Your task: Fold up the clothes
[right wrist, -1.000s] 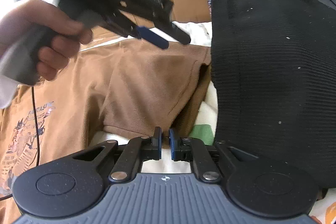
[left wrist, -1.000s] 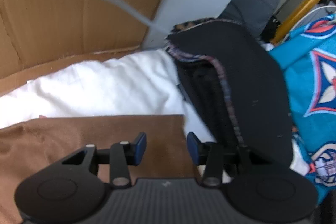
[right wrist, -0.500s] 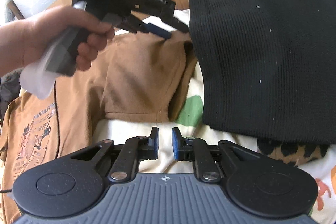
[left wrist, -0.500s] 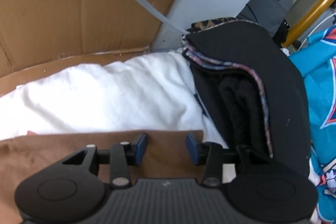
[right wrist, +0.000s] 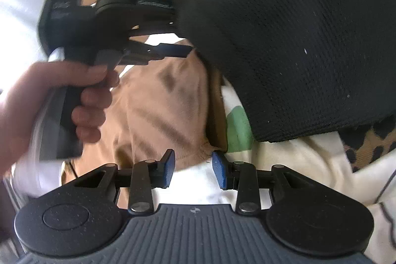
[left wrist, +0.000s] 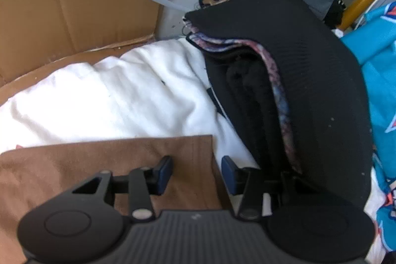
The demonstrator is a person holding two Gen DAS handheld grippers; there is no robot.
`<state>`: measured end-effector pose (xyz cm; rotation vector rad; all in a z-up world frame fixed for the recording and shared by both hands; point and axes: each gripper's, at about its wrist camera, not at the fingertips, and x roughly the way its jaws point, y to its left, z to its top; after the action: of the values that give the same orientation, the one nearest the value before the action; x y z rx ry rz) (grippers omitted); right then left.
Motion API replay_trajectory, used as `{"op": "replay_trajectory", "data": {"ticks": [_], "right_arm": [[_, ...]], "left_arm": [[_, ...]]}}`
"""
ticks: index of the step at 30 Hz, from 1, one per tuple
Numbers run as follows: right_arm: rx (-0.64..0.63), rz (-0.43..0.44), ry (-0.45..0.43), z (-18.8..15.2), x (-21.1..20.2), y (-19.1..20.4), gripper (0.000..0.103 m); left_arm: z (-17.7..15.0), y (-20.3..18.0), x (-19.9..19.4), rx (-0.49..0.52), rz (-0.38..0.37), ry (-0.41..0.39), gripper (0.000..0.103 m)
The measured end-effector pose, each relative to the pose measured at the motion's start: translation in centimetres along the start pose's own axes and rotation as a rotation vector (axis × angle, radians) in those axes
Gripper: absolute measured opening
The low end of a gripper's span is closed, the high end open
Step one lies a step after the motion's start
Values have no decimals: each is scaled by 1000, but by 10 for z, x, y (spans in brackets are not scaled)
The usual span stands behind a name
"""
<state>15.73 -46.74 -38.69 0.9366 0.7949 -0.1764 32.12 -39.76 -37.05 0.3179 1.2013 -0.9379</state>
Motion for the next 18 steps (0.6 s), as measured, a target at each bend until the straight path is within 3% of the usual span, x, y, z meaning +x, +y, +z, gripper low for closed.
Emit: {"op": "replay_trajectory", "data": {"ticks": [1, 2, 3, 4, 6, 7, 18], "right_arm": [[14, 6, -1, 1, 1, -1, 31], [25, 8, -3, 2, 2, -2, 14], [22, -2, -5, 3, 3, -1, 6], [19, -11, -8, 4, 2, -1, 5], [21, -15, -28, 7, -7, -3, 4], [21, -18, -37, 9, -10, -3, 4], [4, -90, -84, 10, -29, -1, 3]], "left_arm": [[1, 0, 1, -2, 4, 3, 48], [2, 0, 2, -4, 8, 5, 47], [4, 0, 4, -3, 16, 5, 45], [5, -1, 5, -1, 25, 5, 42], [7, -1, 6, -1, 46, 4, 20], [9, 0, 6, -6, 58, 5, 4], [20, 15, -6, -73, -45, -115, 4]]}}
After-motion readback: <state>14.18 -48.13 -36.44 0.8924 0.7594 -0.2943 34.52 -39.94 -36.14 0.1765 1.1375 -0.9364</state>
